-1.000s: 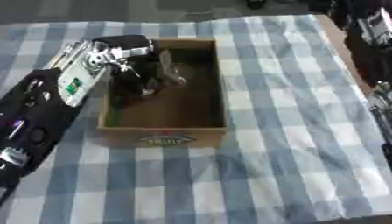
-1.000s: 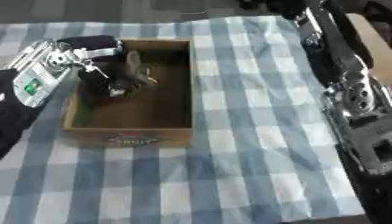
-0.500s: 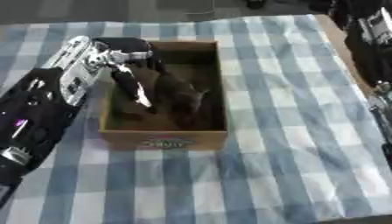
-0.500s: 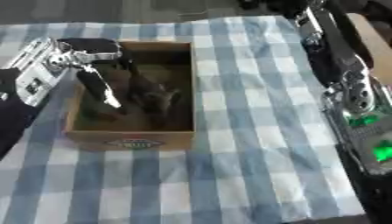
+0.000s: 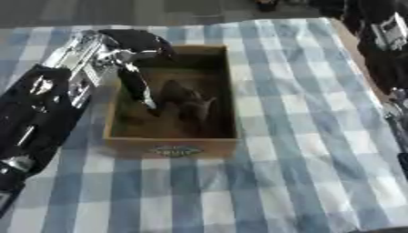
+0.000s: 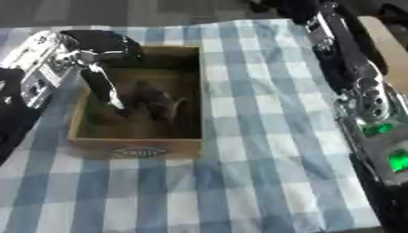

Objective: Pick up objects on the table and place them in the box.

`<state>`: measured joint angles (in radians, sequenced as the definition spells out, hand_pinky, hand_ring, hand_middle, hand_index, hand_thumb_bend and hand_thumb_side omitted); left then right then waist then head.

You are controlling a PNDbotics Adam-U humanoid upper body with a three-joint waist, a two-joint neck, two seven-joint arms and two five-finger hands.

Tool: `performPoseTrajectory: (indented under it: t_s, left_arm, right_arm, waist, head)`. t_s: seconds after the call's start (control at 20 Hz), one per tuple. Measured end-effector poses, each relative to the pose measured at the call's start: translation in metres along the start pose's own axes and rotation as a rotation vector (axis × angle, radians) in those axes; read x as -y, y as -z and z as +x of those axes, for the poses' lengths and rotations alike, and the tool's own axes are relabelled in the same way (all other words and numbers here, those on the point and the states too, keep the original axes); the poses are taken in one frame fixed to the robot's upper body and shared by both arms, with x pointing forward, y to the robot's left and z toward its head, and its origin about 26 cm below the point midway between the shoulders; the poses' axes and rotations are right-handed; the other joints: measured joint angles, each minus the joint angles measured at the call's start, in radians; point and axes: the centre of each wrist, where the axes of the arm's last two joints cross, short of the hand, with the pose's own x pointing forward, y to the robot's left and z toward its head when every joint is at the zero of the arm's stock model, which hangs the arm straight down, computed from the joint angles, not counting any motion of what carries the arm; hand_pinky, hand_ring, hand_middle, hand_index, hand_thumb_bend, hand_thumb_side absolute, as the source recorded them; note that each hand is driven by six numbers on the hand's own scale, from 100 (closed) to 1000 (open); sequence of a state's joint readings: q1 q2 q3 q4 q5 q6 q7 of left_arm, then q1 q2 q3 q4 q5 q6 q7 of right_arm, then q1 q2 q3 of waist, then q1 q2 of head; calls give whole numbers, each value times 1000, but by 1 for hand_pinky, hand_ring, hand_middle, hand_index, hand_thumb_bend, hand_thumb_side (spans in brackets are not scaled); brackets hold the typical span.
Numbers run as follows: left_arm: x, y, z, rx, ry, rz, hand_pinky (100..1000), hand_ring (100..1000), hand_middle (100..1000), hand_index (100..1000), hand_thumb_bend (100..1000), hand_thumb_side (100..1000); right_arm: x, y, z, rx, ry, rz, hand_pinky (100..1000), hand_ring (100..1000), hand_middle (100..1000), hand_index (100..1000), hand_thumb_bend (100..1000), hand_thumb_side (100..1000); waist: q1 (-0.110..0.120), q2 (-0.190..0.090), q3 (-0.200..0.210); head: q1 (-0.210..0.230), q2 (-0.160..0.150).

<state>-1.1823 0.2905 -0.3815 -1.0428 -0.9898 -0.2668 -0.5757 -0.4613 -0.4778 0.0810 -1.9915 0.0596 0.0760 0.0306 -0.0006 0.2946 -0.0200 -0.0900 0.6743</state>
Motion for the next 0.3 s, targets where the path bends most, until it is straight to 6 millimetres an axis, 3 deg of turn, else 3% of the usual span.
performPoseTrajectory:
  t_s: [0.1, 0.3]
  left_arm:
    - [-11, -5, 3, 14, -10, 50, 756, 811, 766, 862, 840, 325]
    - [-40, -26, 6, 39, -67, 192, 753, 783, 744, 841, 699, 242]
  right_arm:
    - [0, -1, -1, -5, 1, 0, 898, 858, 706, 891, 611, 1000]
    - [0, -1, -1, -2, 0, -6, 897, 858, 708, 891, 630, 1000]
  waist:
    - [0, -4, 1]
    - [2, -11, 8]
  head:
    - [0, 0]
    - [-1, 1]
